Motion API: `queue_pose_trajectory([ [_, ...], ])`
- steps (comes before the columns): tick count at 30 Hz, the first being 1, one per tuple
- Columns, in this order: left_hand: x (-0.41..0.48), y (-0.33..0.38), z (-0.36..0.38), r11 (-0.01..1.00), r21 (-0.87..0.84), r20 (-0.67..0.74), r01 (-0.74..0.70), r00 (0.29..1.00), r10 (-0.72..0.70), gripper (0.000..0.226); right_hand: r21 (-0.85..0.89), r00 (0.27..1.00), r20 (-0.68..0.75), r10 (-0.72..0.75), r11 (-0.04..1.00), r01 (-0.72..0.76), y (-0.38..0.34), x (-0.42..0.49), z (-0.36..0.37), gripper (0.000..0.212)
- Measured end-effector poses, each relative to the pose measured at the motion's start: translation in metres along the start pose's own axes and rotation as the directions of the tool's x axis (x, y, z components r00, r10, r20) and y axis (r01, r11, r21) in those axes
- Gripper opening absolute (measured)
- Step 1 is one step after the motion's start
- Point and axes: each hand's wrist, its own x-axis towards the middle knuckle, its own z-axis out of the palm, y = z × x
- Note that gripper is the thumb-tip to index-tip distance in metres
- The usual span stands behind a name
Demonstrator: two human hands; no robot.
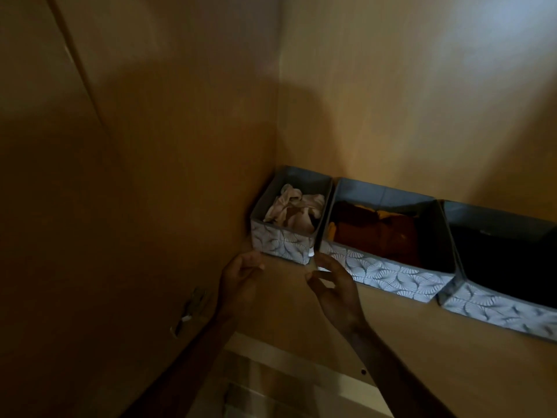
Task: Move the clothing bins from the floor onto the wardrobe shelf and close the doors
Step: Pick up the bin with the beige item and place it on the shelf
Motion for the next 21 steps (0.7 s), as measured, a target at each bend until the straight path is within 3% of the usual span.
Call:
queue_pose_trajectory([
  [6, -0.064, -0.003, -0.004, 0.998, -0.057, -0.053, 0.003, 0.999, -0.006, 0.025, 0.028, 0.993, 0.12, 0.017, 0.999, -0.02, 0.001, -0.038, -0.015, 0.046],
  [14, -0.185, -0.02, 0.005, 0.982, -0.104, -0.241, 0.156, 0.954, -0.178, 0.018, 0.113, 0.925, 0.381, 0.002, 0.992, -0.049, 0.02, -0.106, -0.047, 0.032],
  [21, -0.326, -0.033, 0.008, 0.958, -0.113, -0.425, 0.262, 0.859, -0.285, 0.023, 0.012, 0.769, 0.638, 0.043, 0.998, -0.066, 0.051, -0.188, -0.056, 0.026],
])
